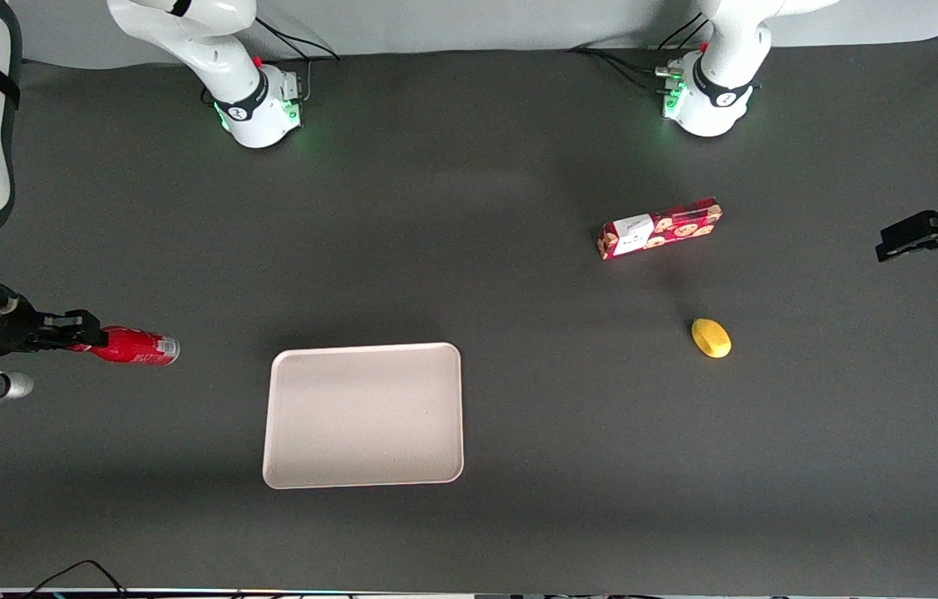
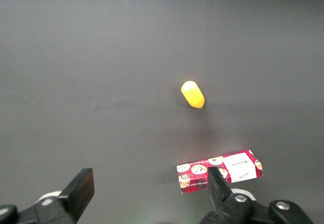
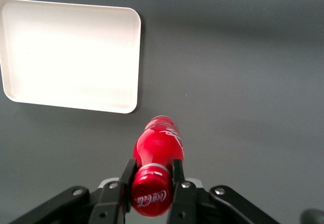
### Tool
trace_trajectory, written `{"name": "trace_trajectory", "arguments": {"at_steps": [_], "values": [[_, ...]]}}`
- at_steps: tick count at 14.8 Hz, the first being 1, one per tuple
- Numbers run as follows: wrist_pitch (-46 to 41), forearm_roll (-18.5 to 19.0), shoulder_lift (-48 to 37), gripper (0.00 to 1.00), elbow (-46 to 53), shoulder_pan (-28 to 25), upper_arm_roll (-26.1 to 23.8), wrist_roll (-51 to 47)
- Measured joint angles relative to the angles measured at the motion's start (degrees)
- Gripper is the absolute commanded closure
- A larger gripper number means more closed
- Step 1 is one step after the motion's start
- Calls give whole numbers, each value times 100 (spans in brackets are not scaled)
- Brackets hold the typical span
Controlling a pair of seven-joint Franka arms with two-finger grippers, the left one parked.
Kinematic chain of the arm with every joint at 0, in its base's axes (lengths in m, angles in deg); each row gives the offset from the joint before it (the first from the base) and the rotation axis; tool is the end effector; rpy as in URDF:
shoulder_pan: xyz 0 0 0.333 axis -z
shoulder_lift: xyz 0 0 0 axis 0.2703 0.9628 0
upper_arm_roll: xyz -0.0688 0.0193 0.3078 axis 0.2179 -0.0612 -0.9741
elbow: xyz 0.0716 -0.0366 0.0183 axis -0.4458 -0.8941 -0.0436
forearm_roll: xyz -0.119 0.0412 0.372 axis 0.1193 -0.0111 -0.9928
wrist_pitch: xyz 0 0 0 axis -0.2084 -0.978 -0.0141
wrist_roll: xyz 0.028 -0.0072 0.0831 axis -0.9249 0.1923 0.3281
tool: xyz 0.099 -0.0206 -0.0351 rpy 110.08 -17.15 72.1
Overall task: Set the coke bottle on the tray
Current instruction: 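Carry the held bottle over the white tray's edge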
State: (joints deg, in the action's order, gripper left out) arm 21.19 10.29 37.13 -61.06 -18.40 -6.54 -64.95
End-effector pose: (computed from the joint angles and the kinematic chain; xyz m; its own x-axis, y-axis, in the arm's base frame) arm 0.6657 -0.0015 0.5447 0.9884 0.1119 -0.1025 0.1065 -0.9927 -0.0565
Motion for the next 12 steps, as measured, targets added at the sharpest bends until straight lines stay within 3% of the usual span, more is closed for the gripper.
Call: {"name": "trace_trajectory", "arguments": {"at_steps": [3, 7, 10, 12], "values": [[20, 2, 80, 100, -92, -92, -235, -509], [150, 17, 168, 100, -140, -597, -734, -1963], [778, 91, 188, 100, -562, -761, -1174, -2641], [1497, 428, 240, 100, -1057, -771, -1243, -2708]]}}
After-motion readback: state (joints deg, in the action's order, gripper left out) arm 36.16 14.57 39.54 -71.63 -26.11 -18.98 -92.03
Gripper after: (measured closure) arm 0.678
